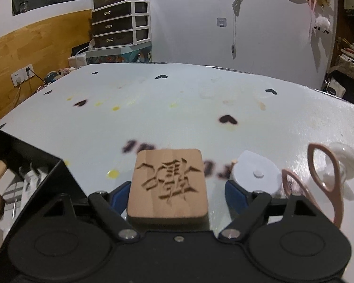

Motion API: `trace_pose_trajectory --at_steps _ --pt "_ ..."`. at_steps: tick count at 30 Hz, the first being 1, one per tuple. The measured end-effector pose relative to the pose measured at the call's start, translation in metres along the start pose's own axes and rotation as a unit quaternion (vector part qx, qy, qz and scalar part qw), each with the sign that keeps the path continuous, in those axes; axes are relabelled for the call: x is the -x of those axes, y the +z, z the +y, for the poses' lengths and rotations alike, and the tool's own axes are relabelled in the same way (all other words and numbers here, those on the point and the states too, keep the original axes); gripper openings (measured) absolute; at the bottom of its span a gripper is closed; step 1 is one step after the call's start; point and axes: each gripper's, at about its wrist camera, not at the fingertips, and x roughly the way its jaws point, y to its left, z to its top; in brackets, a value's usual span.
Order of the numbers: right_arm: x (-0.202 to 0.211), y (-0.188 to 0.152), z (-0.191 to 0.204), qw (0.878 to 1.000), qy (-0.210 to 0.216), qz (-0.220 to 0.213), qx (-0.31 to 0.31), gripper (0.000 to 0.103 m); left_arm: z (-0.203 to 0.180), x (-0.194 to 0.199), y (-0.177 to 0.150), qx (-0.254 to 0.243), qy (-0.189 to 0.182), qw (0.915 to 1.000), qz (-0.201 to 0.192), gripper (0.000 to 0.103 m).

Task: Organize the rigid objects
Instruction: 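Move the right tool to the carved wooden block and grasp it, then carry the carved wooden block into the black box and open the right tool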

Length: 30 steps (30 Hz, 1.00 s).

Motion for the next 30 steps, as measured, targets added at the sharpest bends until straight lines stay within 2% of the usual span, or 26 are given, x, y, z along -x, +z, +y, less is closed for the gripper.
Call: trace_pose_trajectory --at_steps 2,5,15,19,23,26,28,30 --pt "0.0 -0.001 0.0 1.0 -0.001 -0.008 0.003 0.08 0.0 0.002 -0.001 -0.001 0.001 1.0 0.002 0.003" --pt "0.004 -0.005 -0.001 1.0 -0.006 -0.019 0.011 0.066 -0.001 0.006 -0.003 0.0 0.003 1.0 0.003 0.003" --pt "0.026 -0.01 -0.009 1.0 -0.007 -0.008 -0.029 0.065 -0.001 0.013 -0.006 0.002 0.005 1.0 -0.003 0.003" --pt "0.057 -0.008 -0.012 0.998 0.008 -0.033 -0.052 0.065 -0.002 0.013 -0.006 0.003 0.005 1.0 -0.003 0.003" --pt "0.104 0.004 -0.005 0.994 0.05 -0.082 -0.052 0.065 -0.002 0.014 -0.006 0.005 0.002 1.0 -0.004 0.003" --pt "0.132 0.013 0.016 0.988 0.118 -0.103 -0.012 0.065 -0.001 0.013 -0.007 0.007 0.001 1.0 -0.005 0.003" --pt "0.139 0.018 0.032 0.98 0.17 -0.096 0.024 0.065 -0.001 0.013 -0.007 0.008 -0.001 1.0 -0.006 0.003" --pt "0.137 0.02 0.053 0.97 0.225 -0.068 0.066 0.065 0.0 0.013 -0.007 0.011 -0.004 0.9999 -0.007 0.003"
